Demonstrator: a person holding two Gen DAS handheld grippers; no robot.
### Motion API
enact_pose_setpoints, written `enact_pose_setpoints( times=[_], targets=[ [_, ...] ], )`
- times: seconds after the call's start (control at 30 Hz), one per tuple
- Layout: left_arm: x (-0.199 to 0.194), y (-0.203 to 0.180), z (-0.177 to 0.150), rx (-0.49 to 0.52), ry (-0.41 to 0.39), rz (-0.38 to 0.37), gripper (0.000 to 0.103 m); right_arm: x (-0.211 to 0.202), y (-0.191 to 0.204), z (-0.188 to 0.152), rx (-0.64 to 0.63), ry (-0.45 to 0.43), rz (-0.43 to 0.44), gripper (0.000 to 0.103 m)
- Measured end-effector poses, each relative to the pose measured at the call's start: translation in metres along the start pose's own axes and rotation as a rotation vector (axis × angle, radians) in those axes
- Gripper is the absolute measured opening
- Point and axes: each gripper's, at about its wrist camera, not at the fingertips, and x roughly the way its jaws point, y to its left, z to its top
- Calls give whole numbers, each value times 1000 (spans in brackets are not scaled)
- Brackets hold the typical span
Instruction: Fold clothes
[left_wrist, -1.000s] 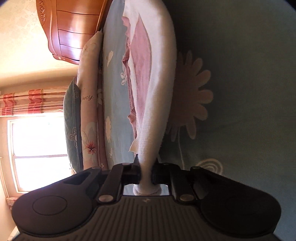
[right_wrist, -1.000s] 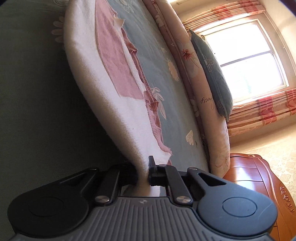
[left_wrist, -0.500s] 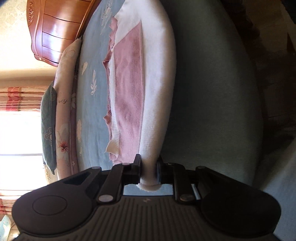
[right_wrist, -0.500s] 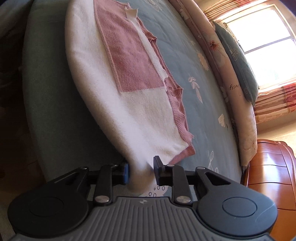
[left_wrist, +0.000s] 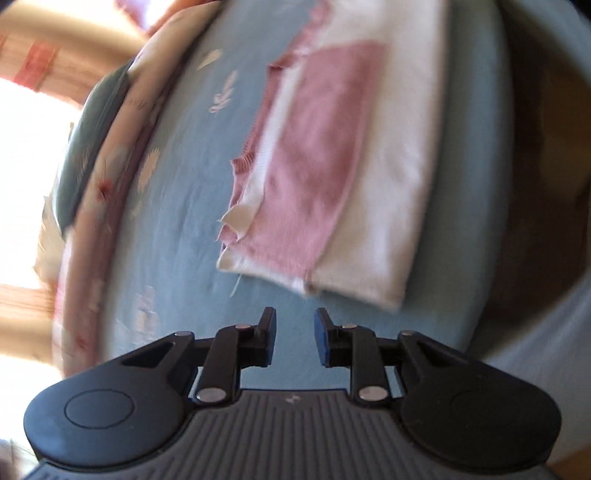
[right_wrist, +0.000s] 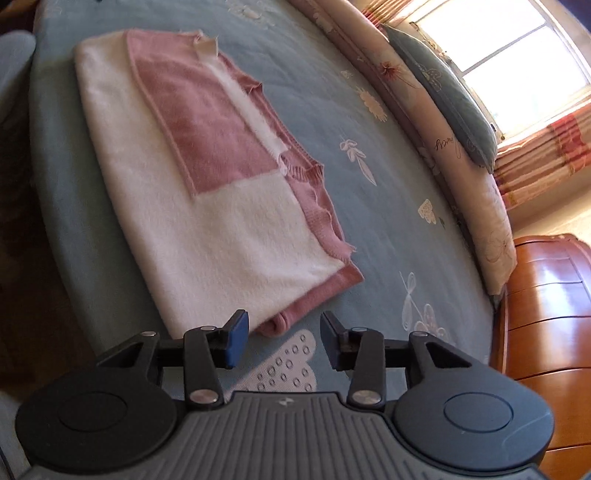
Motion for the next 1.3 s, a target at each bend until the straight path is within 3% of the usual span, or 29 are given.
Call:
enact_pose_setpoints(
  times=[0.13, 0.17, 0.27, 0.33, 0.5, 0.53, 0.57, 0.7, 0.8, 0.87, 0.93, 1.03, 1.17, 1.3],
  targets=[
    [22, 35, 29, -336, -50, -196, 52, 29, -17, 30, 182, -52, 132, 47],
    [29, 43, 35, -417, -59, -240, 53, 40, -25, 37, 255, -60, 163, 48],
    [57, 54, 43, -602, -75, -288, 57, 72, -46, 49, 461, -73, 232, 50],
    [83, 56, 46, -664, -80, -296, 61, 94, -56, 49, 571, -72, 244, 50],
    [148, 64, 41, -742, -45, -215, 63, 141, -60, 26, 709, -34, 158, 54],
    [158, 71, 34, -795, -58, -231, 73, 146, -60, 19, 736, -39, 158, 56],
    [162, 76, 26, -836, -85, -242, 75, 148, -62, 13, 770, -58, 166, 60],
    [166, 94, 13, -925, -136, -241, 74, 153, -71, -4, 859, -114, 193, 61],
    [171, 105, 14, -964, -130, -217, 74, 159, -80, -2, 884, -132, 213, 63],
    [168, 110, 17, -1000, -126, -190, 72, 155, -85, 3, 924, -142, 186, 63],
    [157, 108, 19, -1012, -172, -183, 74, 143, -86, 7, 952, -184, 161, 65],
    [153, 100, 20, -1018, -195, -186, 77, 132, -80, 7, 986, -244, 137, 73],
    [176, 98, 10, -1061, -112, -151, 76, 151, -70, 0, 1007, -159, 116, 73],
    [177, 103, 9, -1093, -133, -157, 76, 155, -74, -6, 1036, -172, 137, 73]
  ],
)
